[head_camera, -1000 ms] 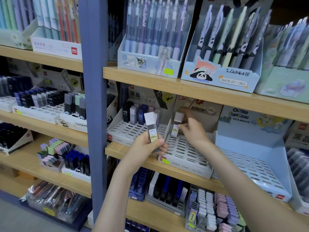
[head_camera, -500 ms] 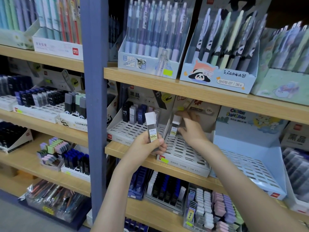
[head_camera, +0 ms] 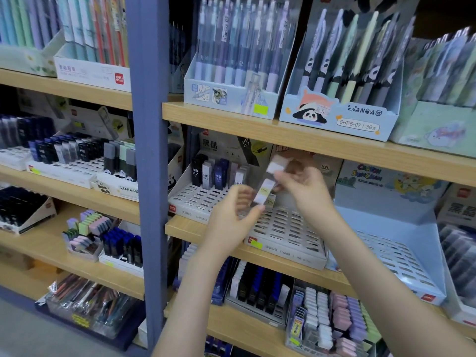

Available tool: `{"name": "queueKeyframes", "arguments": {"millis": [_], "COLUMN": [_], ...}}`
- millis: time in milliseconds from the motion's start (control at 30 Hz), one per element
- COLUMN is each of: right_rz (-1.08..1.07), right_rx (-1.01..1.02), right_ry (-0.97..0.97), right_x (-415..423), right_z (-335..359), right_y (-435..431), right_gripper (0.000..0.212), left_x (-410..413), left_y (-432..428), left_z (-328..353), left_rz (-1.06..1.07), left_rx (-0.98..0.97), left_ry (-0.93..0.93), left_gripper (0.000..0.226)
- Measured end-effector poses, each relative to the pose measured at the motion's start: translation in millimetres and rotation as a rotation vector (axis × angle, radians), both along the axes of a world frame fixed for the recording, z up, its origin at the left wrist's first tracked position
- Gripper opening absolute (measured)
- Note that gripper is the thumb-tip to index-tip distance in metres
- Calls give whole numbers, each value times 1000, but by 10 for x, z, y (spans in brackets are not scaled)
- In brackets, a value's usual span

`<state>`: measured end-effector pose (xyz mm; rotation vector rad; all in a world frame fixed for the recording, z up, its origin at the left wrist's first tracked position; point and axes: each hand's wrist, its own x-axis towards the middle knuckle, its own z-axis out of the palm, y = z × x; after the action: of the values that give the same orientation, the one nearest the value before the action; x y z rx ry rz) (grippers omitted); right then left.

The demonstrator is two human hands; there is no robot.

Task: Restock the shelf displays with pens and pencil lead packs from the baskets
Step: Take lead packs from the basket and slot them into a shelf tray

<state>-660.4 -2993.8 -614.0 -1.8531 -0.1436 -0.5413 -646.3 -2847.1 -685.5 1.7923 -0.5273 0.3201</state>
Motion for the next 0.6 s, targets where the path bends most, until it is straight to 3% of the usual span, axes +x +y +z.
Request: {"name": "queueKeyframes", "arguments": {"millis": [100,200,333,467,600], "right_rz": [-251,-262,-267,-243,-215], "right_rx": [-64,-207,-260,-400,-422], "right_ry": [-90,-12,77,40,-5], "right_x": [115,165,248,293,293], "right_z": [-52,-159,-241,-192,-186], "right_y": [-167,-179,-185,-218,-227], "right_gripper": [11,10,4,25,32], "left_x": [37,77,101,111,80], "left_y": [-23,-67,-107,-122,-123], "left_z": [-179,-428,-482,-484,-466], "left_rz": [172,206,277,281,285], "left_rx": [260,473,453,457,467], "left_ry": [-314,-419,-549,-587,-551], "left_gripper": [36,37,30,28,33]}}
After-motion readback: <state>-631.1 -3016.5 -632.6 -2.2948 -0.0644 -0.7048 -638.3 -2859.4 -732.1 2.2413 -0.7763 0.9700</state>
